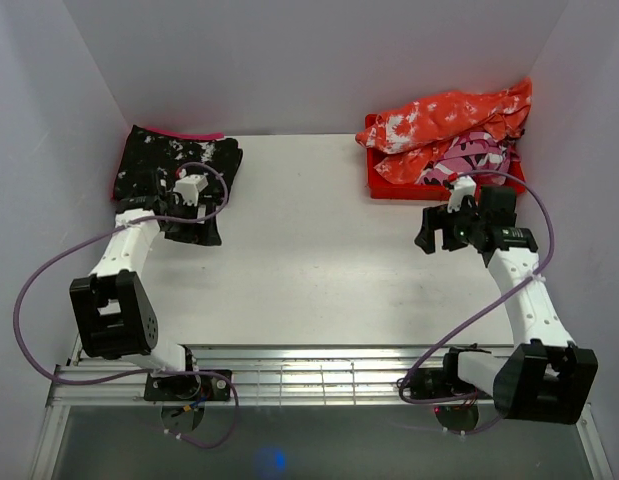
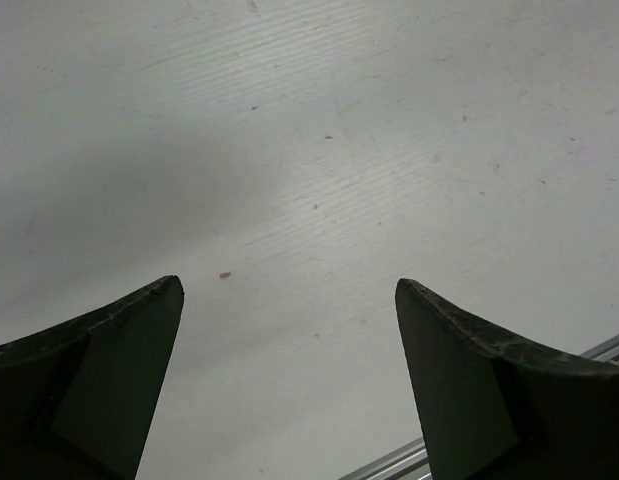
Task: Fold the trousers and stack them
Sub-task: Neatly place the folded trousers to the corner
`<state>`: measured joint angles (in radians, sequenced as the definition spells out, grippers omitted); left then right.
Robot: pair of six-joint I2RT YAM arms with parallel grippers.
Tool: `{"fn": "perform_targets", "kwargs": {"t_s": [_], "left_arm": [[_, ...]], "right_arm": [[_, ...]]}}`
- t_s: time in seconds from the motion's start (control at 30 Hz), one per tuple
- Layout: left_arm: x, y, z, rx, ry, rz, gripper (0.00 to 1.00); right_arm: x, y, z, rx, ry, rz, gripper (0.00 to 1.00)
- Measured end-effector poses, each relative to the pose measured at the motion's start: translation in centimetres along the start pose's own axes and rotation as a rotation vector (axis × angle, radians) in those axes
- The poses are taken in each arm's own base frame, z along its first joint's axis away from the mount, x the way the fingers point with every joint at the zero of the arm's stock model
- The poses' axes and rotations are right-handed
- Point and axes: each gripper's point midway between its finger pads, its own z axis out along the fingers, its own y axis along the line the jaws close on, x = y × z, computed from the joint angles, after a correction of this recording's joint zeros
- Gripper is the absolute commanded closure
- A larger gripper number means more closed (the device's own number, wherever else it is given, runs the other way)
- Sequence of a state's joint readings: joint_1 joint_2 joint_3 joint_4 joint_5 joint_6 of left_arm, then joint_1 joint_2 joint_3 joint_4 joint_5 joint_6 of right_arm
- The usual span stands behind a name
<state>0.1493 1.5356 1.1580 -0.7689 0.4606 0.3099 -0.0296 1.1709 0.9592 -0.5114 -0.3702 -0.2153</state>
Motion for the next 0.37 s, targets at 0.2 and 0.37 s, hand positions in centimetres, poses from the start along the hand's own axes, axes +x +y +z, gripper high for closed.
{"fn": "perform_targets", "kwargs": {"t_s": [0.2, 0.37], "left_arm": [[0.7, -3.3, -0.8, 0.03, -0.016, 0.029, 0.02], [1.1, -4.0, -1.5, 0.028, -0.025, 0.022, 0.02]], "right_arm": [[4.0, 0.7, -1.4, 0.003, 0.053, 0.024, 0.1], [4.5, 1.2, -2.1, 0.008, 0.036, 0.018, 0.1]]}}
